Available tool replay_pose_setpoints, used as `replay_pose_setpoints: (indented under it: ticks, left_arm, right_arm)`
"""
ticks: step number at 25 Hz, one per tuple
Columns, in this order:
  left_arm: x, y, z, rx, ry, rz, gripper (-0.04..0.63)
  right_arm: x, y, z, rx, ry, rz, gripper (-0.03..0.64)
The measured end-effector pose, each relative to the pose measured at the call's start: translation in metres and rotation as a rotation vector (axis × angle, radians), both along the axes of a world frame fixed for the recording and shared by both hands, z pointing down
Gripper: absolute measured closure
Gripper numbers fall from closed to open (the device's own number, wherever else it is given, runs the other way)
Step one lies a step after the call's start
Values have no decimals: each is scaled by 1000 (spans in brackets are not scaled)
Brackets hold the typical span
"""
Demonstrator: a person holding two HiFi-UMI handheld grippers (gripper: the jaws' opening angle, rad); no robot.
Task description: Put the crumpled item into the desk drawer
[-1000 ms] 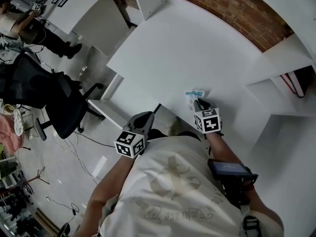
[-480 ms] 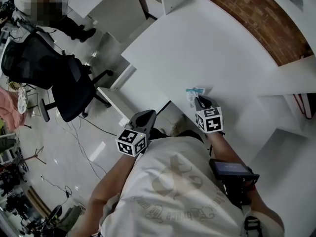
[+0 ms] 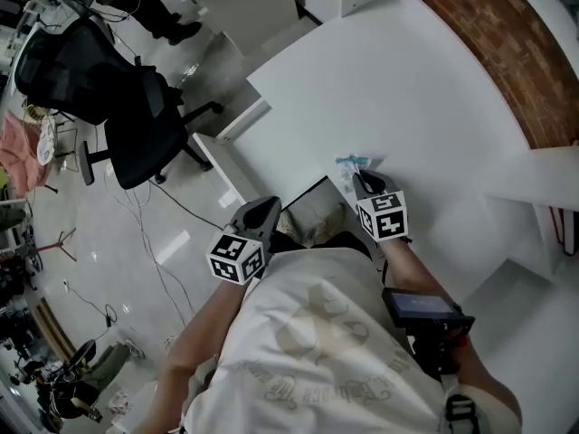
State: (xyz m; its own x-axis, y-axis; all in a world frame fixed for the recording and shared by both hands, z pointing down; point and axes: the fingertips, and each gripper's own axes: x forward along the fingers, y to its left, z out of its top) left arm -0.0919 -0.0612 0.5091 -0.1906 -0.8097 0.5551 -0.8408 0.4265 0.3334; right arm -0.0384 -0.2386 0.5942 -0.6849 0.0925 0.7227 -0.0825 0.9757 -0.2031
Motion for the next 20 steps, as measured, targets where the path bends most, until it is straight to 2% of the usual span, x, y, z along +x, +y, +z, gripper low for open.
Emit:
replay_pose_setpoints:
  ticks: [7,20]
  left_arm:
    - [-3,24,2,2,13,-56,572]
    - [-28,53,-10,56,0,-124,572]
  right_arm:
    - [-19,20,-1,4,4,-59,568]
    - [-55,50,-21,43,-6,-138,568]
